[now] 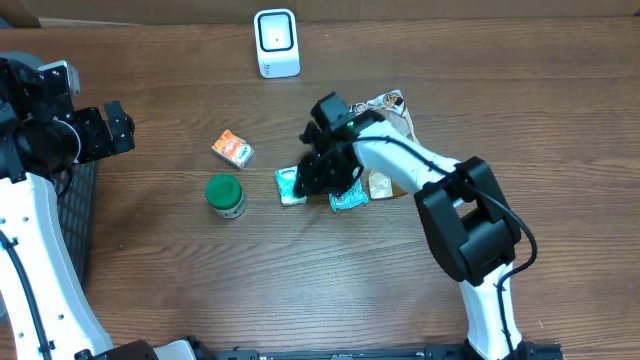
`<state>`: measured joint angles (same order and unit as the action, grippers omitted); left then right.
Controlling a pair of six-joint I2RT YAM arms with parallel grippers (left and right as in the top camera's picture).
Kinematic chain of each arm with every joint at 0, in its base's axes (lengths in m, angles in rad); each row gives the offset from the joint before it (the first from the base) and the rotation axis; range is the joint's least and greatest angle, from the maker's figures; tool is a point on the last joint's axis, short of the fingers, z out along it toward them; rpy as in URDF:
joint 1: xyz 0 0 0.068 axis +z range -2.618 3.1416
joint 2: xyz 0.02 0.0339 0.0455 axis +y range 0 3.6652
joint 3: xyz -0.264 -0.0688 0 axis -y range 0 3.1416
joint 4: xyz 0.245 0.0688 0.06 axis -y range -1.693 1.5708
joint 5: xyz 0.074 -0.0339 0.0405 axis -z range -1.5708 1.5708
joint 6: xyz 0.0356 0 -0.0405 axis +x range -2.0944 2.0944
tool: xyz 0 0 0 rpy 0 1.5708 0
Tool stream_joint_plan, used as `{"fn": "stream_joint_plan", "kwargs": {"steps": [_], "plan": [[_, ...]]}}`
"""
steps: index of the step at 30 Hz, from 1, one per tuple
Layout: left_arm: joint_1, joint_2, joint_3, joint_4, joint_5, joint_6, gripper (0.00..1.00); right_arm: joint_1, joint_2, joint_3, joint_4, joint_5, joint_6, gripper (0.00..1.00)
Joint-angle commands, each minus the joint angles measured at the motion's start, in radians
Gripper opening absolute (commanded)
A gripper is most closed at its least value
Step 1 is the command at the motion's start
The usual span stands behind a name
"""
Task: Scan the item barcode
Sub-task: 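Lift the Kleenex pack and hold it before the scanner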
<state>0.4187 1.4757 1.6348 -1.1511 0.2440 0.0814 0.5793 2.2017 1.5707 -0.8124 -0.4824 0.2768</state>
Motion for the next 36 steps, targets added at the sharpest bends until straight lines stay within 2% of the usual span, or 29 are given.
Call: {"fn": "stream_joint_plan", "kwargs": {"steps": [1, 5, 7, 9, 19, 24, 32, 36], "plan": [[-0.003, 0.004, 0.003, 0.002, 0.011, 0.012, 1.00, 0.023, -0.032, -0.045, 0.046, 0.071, 0.076, 0.41], [-0.003, 0.004, 0.003, 0.003, 0.011, 0.012, 1.00, 0.028, -0.032, -0.080, 0.105, 0.071, 0.102, 0.28], [-0.003, 0.004, 0.003, 0.003, 0.011, 0.012, 1.00, 0.027, -0.032, -0.080, 0.106, 0.082, 0.101, 0.12], [-0.003, 0.004, 0.003, 0.003, 0.011, 0.012, 0.99, 0.027, -0.032, -0.080, 0.113, 0.082, 0.101, 0.04], [-0.003, 0.004, 0.003, 0.003, 0.011, 0.012, 1.00, 0.002, -0.129, -0.042, 0.100, -0.010, 0.076, 0.04], [-0.003, 0.004, 0.003, 0.002, 0.011, 0.012, 1.00, -0.061, -0.235, -0.004, 0.103, -0.246, 0.060, 0.04], [-0.003, 0.004, 0.003, 0.003, 0.011, 0.012, 1.00, -0.234, -0.291, 0.009, 0.172, -0.876, 0.064, 0.04], [-0.003, 0.004, 0.003, 0.003, 0.011, 0.012, 1.00, -0.302, -0.291, 0.009, 0.176, -0.971, 0.064, 0.04]]}}
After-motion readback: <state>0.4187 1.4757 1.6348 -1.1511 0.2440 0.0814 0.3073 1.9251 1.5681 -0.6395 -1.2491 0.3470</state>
